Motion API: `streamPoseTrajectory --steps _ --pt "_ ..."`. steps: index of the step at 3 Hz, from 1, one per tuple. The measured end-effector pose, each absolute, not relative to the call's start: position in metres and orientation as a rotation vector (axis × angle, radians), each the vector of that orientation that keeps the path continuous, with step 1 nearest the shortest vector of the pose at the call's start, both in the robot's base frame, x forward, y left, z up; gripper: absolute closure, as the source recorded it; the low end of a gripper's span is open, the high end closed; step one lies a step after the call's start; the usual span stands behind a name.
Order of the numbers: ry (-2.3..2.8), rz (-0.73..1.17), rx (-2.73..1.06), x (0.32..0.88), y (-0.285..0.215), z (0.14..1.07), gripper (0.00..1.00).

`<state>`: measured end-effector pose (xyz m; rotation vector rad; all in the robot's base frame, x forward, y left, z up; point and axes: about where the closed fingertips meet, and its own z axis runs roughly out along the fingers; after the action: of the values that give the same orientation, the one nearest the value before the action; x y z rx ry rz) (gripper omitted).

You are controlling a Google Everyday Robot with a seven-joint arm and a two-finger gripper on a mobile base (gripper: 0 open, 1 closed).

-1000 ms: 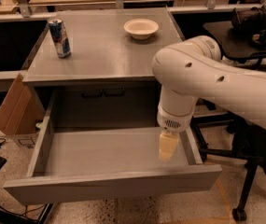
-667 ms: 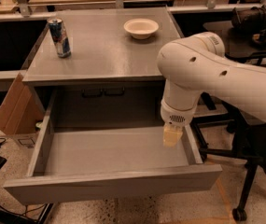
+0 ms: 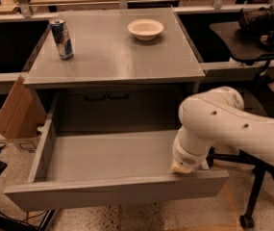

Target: Open top drawer

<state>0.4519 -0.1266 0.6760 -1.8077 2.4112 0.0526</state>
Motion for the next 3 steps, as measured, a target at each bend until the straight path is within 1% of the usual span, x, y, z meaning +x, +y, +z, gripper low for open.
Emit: streamPoseTrajectory --steps 1,2,3 --pt "2.433 0.085 -1.781 0.4339 -0.1297 0.6630 1.00" --pt "2.433 0.085 -1.781 0.4339 -0.1297 0.6687 1.00" --pt "2.433 0.085 -1.781 0.4339 -0.1297 0.6700 0.86"
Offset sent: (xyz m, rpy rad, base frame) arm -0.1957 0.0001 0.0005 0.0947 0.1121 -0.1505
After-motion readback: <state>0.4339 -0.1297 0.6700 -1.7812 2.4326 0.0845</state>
